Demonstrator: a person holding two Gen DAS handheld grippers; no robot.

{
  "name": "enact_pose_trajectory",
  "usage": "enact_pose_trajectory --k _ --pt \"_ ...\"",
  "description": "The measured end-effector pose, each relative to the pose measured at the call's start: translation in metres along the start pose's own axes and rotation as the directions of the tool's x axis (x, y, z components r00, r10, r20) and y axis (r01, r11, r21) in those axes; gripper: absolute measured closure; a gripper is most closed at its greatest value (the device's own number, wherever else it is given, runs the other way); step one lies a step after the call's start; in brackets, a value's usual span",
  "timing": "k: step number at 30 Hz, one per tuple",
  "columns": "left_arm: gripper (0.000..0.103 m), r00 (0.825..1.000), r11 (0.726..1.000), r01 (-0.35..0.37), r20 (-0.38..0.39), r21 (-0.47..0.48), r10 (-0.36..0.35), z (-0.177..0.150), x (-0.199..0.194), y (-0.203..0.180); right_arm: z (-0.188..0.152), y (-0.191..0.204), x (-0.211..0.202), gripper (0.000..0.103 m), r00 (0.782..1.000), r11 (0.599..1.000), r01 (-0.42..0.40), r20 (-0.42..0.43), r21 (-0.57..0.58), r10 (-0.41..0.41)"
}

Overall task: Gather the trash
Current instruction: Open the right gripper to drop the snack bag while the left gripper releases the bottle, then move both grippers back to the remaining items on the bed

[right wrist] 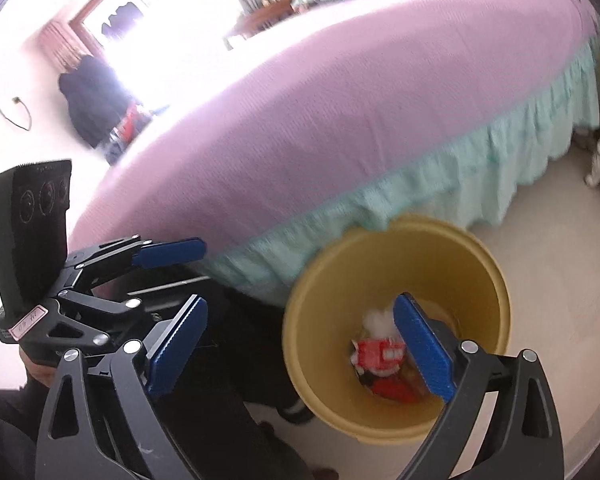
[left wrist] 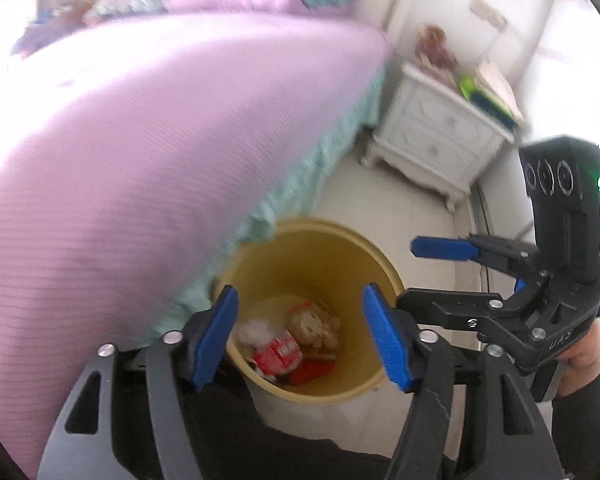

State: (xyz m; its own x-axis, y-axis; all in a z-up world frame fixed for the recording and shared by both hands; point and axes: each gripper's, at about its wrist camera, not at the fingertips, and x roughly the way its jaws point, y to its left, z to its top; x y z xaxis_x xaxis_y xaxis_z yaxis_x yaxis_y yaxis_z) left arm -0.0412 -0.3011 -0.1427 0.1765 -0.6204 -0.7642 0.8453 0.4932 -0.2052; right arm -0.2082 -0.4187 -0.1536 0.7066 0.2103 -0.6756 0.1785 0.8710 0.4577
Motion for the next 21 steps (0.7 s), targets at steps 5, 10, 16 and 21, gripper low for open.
enact_pose_trajectory --k 5,10,16,21 --pt "0.022 0.983 0.990 -0.117 0.135 -0.077 0.127 0.005 -0.056 0.033 0.024 0.034 -0.004 0.009 0.995 0.998 -0.004 0.096 -0.069 0.011" --pt "0.008 0.942 0.956 -0.214 0.216 -0.199 0.255 0.003 -0.106 0.072 0.053 0.077 0.008 0.009 0.985 0.985 -0.087 0.135 -0.148 0.107" --pt "0.004 0.847 0.861 -0.364 0.259 -0.356 0.465 -0.001 -0.161 0.124 0.085 0.145 0.031 0.009 0.970 0.947 -0.122 0.165 -0.297 0.176" --pt "0.004 0.766 0.762 -0.464 0.227 -0.453 0.601 -0.002 -0.190 0.170 0.110 0.192 0.048 0.008 0.957 0.922 -0.069 0.237 -0.380 0.169"
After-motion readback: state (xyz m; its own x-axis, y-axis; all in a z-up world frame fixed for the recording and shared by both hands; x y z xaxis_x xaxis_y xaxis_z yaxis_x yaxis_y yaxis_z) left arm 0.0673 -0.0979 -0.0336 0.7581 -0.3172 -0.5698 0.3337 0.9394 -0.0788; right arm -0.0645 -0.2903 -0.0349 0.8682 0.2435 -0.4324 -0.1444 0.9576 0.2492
